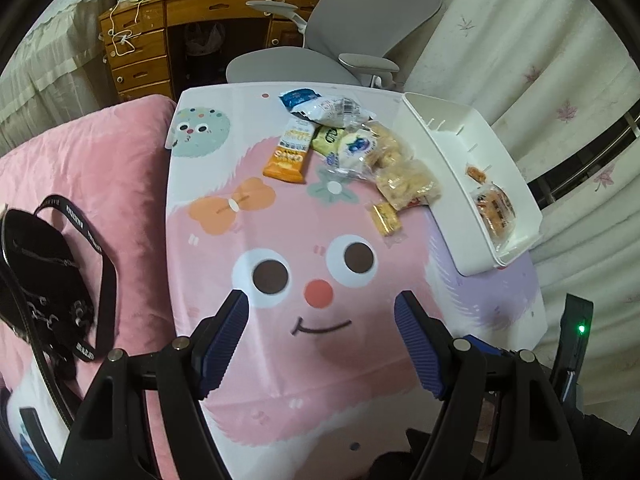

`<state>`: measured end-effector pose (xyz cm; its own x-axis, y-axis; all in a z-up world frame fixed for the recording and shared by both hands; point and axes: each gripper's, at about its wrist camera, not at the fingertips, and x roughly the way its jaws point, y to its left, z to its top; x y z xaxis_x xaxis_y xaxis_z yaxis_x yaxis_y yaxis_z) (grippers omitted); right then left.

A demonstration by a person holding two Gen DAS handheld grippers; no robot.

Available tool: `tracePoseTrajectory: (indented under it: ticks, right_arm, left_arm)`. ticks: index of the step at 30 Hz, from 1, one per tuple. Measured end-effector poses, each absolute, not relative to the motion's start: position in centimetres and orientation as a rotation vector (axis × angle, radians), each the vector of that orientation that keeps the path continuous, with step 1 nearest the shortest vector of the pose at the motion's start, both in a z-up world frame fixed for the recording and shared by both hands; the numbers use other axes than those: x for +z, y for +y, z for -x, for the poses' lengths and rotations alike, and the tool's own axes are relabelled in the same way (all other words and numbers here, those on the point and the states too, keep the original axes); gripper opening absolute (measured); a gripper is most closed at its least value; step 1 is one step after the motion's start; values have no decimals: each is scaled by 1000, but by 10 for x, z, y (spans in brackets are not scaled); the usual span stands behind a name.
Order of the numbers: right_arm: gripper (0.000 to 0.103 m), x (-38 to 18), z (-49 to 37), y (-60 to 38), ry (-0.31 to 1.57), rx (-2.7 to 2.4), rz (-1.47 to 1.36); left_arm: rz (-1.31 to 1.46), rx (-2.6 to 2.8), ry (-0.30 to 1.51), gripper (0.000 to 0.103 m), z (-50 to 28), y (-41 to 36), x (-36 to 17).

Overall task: Organize snacks
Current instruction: 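Withdraw both tools from the tray back toward the snack pile, then grasp the orange OATS bar with the left tool while the right tool approaches the yellow packet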

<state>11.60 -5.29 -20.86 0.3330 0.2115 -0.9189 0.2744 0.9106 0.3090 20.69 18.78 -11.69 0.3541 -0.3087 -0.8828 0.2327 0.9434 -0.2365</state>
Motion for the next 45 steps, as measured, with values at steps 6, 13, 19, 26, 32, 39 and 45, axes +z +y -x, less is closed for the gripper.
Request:
tracePoseTrajectory:
  ticks: [6,13,19,26,32,39,45]
  right_arm:
    - [46,-210,-129,-37,1240,-28,-420]
    - [46,-212,-153,-19,1205,3,-330]
    - [46,-216,-178,-9,1155,31,-244]
    - [46,-228,-209,-3,1090,36,-155]
    - [46,-243,-229,-7,1064,27,-146]
    - [46,-257,-247,-8,1029,7,-96]
    - [46,-260,-258,-6,985,5,-37]
  left_arm:
    - [40,-335,1166,74,-238,191,-122]
    - [30,-316,1178,74,-280,190,-131]
    - [40,-312,1196,75,-322,182,-150]
    - [8,-334,1232,75,-374,160,-186]
    - [14,-337,1298,75,-408,144,-217]
    - [34,-327,1378,75,-432,138,-251]
    - [22,-318,1396,75,-442,129,-271]
